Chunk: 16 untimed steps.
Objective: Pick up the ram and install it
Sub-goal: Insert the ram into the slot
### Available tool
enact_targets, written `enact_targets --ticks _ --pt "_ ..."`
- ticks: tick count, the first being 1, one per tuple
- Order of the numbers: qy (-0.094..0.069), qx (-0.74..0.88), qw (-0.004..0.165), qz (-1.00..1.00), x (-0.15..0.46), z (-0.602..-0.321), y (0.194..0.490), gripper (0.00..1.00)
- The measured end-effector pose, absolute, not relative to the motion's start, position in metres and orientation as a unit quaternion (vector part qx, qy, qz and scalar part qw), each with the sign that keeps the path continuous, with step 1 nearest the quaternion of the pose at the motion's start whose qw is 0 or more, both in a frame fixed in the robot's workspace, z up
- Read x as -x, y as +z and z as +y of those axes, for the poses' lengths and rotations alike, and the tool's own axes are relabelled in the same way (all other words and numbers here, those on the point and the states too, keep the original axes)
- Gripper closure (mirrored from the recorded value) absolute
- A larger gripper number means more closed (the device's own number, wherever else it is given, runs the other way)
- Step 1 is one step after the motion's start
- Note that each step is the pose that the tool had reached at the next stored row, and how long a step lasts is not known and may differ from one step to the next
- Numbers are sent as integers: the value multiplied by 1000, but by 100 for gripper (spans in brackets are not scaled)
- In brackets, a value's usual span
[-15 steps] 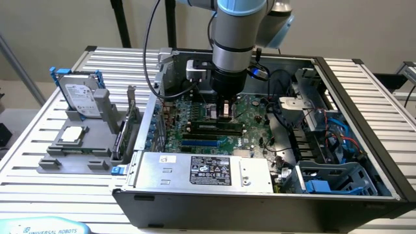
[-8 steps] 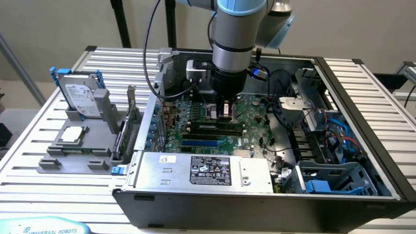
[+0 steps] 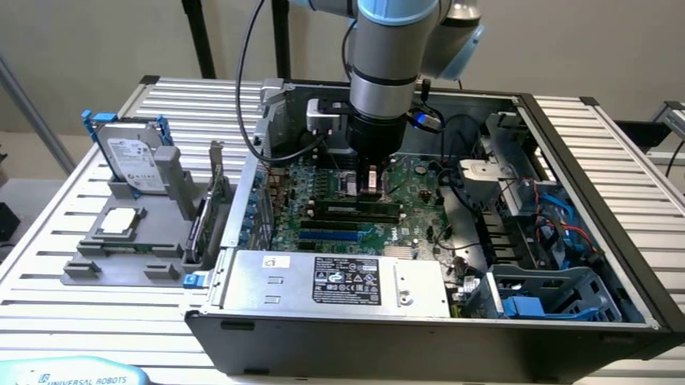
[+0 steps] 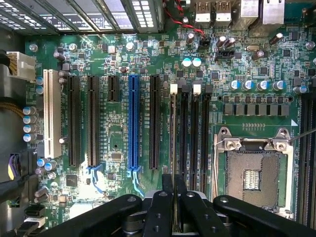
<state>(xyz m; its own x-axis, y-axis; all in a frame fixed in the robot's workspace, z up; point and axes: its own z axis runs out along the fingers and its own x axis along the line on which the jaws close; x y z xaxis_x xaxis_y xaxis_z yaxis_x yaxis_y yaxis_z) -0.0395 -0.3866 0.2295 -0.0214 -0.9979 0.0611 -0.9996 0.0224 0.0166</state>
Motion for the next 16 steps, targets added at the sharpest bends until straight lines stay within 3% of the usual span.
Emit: enact_targets --ticks 16 --pt "15 -699 28 -714 40 -386 227 87"
